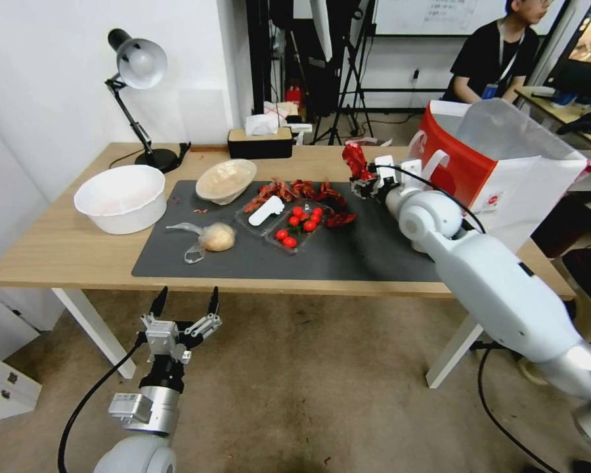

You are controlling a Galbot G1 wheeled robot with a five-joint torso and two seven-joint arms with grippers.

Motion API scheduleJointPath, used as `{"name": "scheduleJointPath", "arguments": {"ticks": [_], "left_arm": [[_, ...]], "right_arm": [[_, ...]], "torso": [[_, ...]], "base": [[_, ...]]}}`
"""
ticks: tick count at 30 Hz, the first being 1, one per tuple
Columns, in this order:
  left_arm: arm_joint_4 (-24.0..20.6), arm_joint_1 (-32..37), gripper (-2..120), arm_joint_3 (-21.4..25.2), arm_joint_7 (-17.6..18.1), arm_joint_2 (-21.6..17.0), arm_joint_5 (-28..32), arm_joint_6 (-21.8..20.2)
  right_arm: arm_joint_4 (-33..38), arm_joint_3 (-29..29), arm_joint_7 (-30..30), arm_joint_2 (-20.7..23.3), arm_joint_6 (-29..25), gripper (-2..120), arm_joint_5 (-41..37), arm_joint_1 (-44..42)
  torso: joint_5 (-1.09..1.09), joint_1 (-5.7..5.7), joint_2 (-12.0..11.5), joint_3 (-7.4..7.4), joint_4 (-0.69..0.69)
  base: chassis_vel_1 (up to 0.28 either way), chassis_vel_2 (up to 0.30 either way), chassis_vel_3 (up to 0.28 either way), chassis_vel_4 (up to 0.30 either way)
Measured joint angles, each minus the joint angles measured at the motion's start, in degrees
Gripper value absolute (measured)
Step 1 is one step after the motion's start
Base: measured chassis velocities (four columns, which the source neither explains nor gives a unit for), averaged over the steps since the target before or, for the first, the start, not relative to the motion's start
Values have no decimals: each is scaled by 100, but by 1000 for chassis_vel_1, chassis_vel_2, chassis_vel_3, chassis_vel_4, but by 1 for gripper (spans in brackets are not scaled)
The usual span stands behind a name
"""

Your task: Pick up the trash from the table and place it into the takeout bag.

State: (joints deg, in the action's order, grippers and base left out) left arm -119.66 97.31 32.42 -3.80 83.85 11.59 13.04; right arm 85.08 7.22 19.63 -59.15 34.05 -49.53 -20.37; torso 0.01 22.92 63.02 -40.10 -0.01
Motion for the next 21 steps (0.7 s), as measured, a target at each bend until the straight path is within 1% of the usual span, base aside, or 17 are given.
{"name": "scheduleJointPath", "arguments": {"ticks": [3, 4, 6, 7, 8, 9, 10, 11, 13, 14, 16, 17, 19, 20, 21], "left_arm": [[8, -3, 100, 12, 5, 3, 2, 21], [19, -4, 100, 16, 7, 2, 5, 32], [21, -3, 100, 16, 8, 2, 7, 37], [22, -6, 100, 12, 9, 2, 8, 39], [27, -11, 100, -7, 9, 7, 8, 40], [34, -16, 100, -15, 9, 11, 8, 40], [39, -16, 100, -19, 9, 11, 8, 40], [39, -16, 100, -19, 9, 11, 8, 40], [62, -15, 100, -22, 10, 11, 11, 42], [63, -16, 100, -24, 10, 10, 11, 44], [63, -16, 100, -27, 10, 10, 11, 44], [62, -16, 100, -42, 10, 15, 12, 44], [58, -13, 100, -43, 11, 17, 14, 44], [51, -7, 100, -43, 13, 19, 16, 45], [37, 5, 100, -39, 14, 18, 18, 45]], "right_arm": [[339, -17, 23, 172, 0, 50, -72, -117], [582, -70, 28, 278, -4, 50, -110, -201], [691, -106, 31, 322, -10, 50, -128, -245], [857, -160, 53, 389, -32, 50, -175, -322], [1200, -303, 83, 556, -182, 50, -295, -509], [1347, -397, 82, 652, -342, 50, -321, -603], [1426, -451, 69, 693, -454, 50, -325, -655], [1426, -451, 69, 693, -454, 50, -325, -655], [1746, -788, 28, 852, -1070, 50, -317, -885], [1831, -913, 76, 881, -1238, 50, -308, -936], [1874, -981, 111, 893, -1308, 50, -306, -959], [2022, -1192, 250, 942, -1541, 50, -305, -1021], [2074, -1284, 287, 966, -1617, 50, -305, -1035], [2145, -1421, 370, 1006, -1706, 50, -305, -1045], [2241, -1621, 602, 1089, -1755, 50, -305, -1042]], "torso": [[-1, -1, 0, 0, -1], [0, 0, 0, 0, 0], [-2, 0, 0, 0, 1], [-2, -1, 0, 1, 2], [0, -1, 0, 0, 0], [-1, -1, 0, 0, 1], [0, -1, 0, 0, 0], [0, -1, 0, 0, 0], [0, -1, 0, 0, 1], [0, 0, 0, 0, 1], [-1, -1, 0, 0, 1], [0, -1, 0, 1, 1], [0, -1, 0, 0, 1], [-1, -1, 0, 1, 1], [-2, -1, 0, 0, 0]], "base": [[0, 0, 0, 0], [0, 0, 0, 0], [0, 0, 0, 0], [0, 0, 0, 0], [0, 0, 0, 0], [0, 0, 0, 0], [0, 0, 0, 0], [0, 0, 0, 0], [0, 0, 0, 0], [0, 0, 0, 0], [0, 0, 0, 0], [0, 0, 0, 0], [0, 0, 0, 0], [0, 0, 0, 0], [0, 0, 0, 0]]}}
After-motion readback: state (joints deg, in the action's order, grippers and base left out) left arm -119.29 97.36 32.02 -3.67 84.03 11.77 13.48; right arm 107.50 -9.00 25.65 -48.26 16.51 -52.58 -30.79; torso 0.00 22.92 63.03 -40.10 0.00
